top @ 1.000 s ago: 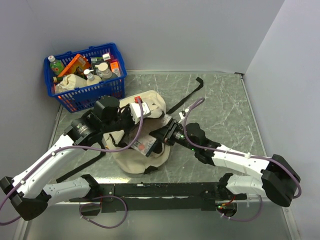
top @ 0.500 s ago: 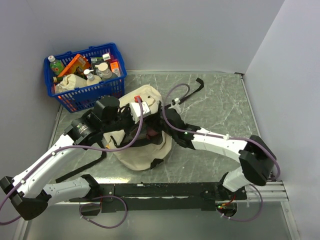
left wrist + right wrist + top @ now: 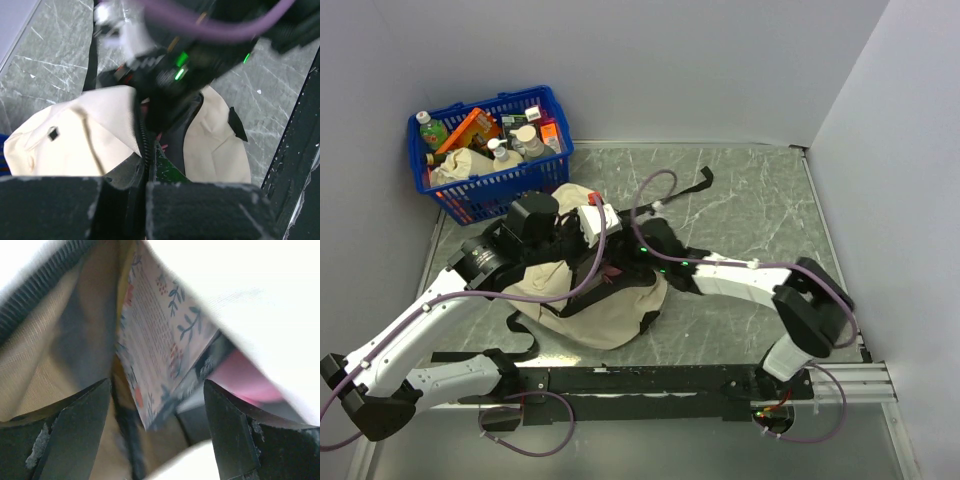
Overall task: Pack the student bag
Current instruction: Place the book in the student bag.
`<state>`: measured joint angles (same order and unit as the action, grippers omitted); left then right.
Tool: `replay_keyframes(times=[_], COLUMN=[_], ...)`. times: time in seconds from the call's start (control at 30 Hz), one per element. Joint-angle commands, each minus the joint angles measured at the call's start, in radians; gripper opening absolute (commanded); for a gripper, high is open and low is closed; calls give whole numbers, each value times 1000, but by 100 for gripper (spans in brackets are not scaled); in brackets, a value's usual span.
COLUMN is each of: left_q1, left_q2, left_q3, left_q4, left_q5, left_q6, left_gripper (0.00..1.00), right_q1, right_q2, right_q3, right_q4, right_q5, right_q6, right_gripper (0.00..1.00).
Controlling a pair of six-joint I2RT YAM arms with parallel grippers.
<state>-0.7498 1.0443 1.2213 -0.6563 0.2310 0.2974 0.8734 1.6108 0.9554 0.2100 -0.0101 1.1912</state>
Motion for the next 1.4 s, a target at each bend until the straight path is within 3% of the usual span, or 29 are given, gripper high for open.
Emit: replay_keyframes(times=[0.0, 0.27, 0.4, 0.53, 0.67, 0.8, 0.93, 1.13, 1.27, 1.37], left_q1=[-14, 35, 238, 248, 247, 247, 248, 250, 267, 277], left_q2=[-40, -9, 147, 239, 298, 284, 257, 214, 166, 132], left_q3=[14, -29, 151, 380, 530, 546, 566, 546, 474, 439], left_q4=[73, 150, 69, 99, 87, 145, 199, 202, 228, 227], left_q5=[22, -159, -67, -50, -73, -158, -274, -396, -470, -511], left_q6=[-12, -108, -170, -139, -152, -156, -133, -109, -93, -78], left_gripper=[1, 1, 1, 1, 1, 1, 1, 1, 1, 1], right_q1=[-70, -65, -1, 76, 185, 326, 481, 478, 426, 414], right_q2=[-233, -513, -727, -903, -931, -853, -630, -283, -76, 46], right_q3=[-203, -293, -435, -515, -506, -433, -316, -72, 153, 232], right_q4=[177, -92, -179, -202, -205, -283, -322, -235, -215, -101], right_q5=[-160, -119, -12, 33, 47, 148, 223, 191, 156, 141], right_q6=[-56, -241, -387, -539, -654, -764, -915, -1151, -1242, -1294], right_gripper=[81, 55, 55, 61, 66, 69, 73, 79, 76, 74])
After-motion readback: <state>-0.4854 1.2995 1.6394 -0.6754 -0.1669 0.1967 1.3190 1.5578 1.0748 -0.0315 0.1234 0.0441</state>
